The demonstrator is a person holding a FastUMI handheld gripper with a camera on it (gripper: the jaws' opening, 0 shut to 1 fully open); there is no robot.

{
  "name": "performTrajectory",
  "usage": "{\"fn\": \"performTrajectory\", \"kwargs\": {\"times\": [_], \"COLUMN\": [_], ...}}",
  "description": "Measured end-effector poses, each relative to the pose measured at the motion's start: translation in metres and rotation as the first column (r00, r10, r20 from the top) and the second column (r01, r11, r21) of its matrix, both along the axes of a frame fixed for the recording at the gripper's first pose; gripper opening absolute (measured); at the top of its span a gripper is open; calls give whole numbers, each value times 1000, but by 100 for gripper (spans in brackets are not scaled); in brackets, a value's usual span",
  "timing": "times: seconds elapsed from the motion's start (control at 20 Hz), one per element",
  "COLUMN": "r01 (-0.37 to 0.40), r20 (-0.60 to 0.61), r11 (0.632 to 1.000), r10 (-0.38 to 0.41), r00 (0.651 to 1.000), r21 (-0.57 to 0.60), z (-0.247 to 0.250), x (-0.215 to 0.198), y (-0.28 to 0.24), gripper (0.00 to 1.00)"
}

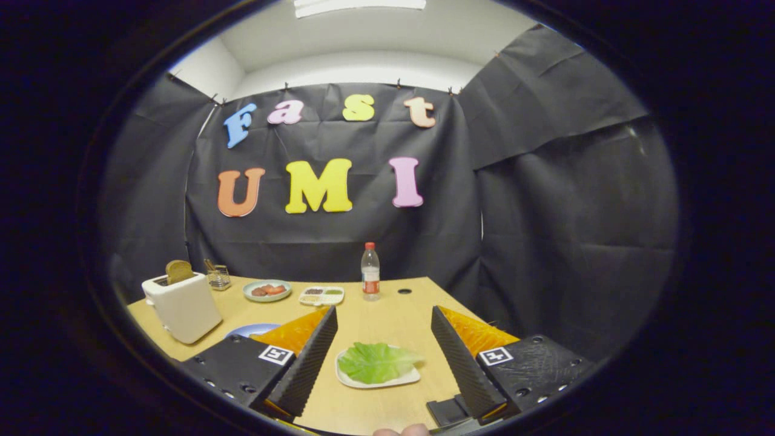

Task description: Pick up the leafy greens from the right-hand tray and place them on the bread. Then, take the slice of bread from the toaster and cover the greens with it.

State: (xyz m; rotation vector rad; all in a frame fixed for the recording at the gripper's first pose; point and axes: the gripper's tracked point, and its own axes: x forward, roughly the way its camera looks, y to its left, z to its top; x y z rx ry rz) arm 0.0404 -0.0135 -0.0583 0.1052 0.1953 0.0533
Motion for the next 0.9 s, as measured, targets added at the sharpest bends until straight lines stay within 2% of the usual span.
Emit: {"fn": "performTrajectory", "kwargs": {"times": [0.2, 0.45, 0.7, 0.9], "r01": [25, 50, 124, 180], "r20": [-118, -258, -401, -452], "r11": [998, 989, 951, 928], "r10": [-18, -12, 1, -14], "r00": [993, 966, 916, 892], "r21": [55, 140, 285, 327], "z": [-43, -94, -139, -157], "x": [31, 67, 89, 99], "y": [-17, -19, -14, -19], "gripper": [95, 96, 96, 96]}}
